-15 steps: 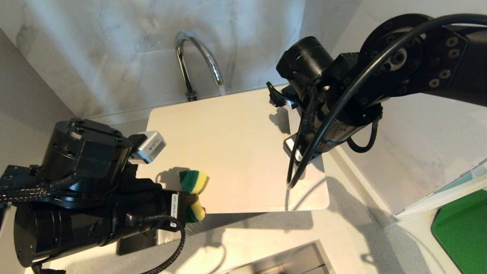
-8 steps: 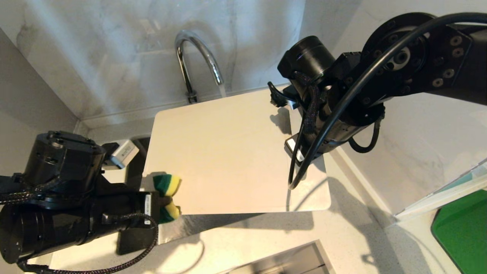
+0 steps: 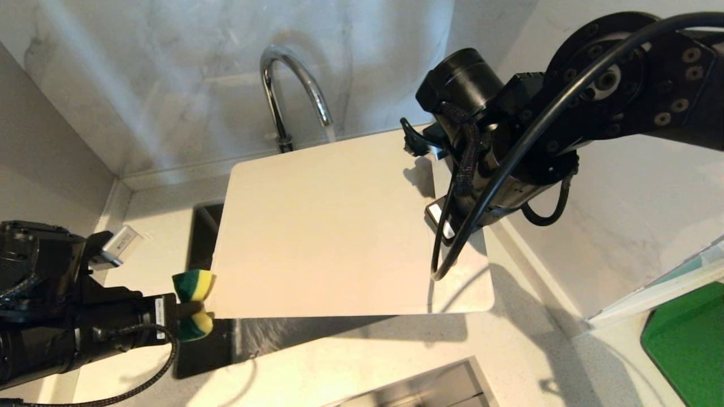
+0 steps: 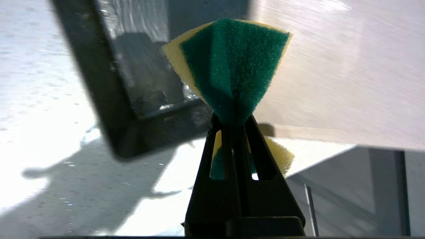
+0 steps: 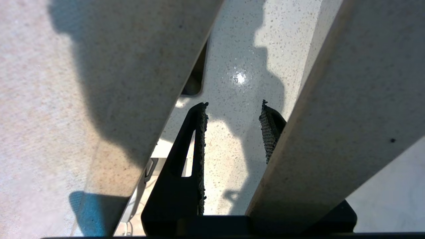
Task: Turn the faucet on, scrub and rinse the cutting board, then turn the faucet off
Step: Scrub the cutting board underwater
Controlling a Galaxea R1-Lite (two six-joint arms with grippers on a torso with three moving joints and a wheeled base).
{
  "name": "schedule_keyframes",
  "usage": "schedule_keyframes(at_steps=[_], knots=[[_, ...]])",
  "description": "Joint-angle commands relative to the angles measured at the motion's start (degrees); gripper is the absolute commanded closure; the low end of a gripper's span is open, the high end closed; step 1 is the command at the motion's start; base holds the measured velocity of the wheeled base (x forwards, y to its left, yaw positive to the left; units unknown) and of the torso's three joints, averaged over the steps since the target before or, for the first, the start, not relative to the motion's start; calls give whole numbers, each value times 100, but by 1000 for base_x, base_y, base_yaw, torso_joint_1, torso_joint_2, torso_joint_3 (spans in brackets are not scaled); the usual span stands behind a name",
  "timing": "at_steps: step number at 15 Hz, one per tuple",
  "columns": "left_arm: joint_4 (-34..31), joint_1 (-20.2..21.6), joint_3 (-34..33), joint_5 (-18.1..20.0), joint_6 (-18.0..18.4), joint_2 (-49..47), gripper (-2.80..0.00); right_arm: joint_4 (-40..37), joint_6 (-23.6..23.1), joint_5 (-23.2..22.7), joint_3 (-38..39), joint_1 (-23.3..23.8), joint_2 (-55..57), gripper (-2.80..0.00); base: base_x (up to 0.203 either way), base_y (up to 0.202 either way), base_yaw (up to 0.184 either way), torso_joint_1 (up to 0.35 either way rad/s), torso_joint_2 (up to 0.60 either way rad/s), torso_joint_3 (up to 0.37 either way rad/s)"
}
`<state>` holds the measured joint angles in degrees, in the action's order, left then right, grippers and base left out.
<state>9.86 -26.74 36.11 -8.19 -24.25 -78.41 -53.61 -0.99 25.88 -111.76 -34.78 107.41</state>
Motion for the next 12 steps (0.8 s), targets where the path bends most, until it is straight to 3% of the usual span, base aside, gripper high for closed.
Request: schedule_keyframes(at_steps=[1, 5, 10, 12], knots=[[30, 629, -38, 333, 153, 209, 0, -36, -7, 13, 7, -2, -27, 0, 0, 0, 0, 0, 0, 0], [4, 1620, 274, 943, 497, 370, 0, -36, 2, 13, 102, -2, -71, 0, 0, 0, 0, 0, 0, 0], [-562, 1670, 1316, 1016, 484, 399, 0, -26, 11, 10, 391, -2, -195, 0, 0, 0, 0, 0, 0, 0], [-1012, 1376, 1947, 1000, 416, 361, 0, -18, 11, 5, 427, -3, -212, 0, 0, 0, 0, 0, 0, 0]])
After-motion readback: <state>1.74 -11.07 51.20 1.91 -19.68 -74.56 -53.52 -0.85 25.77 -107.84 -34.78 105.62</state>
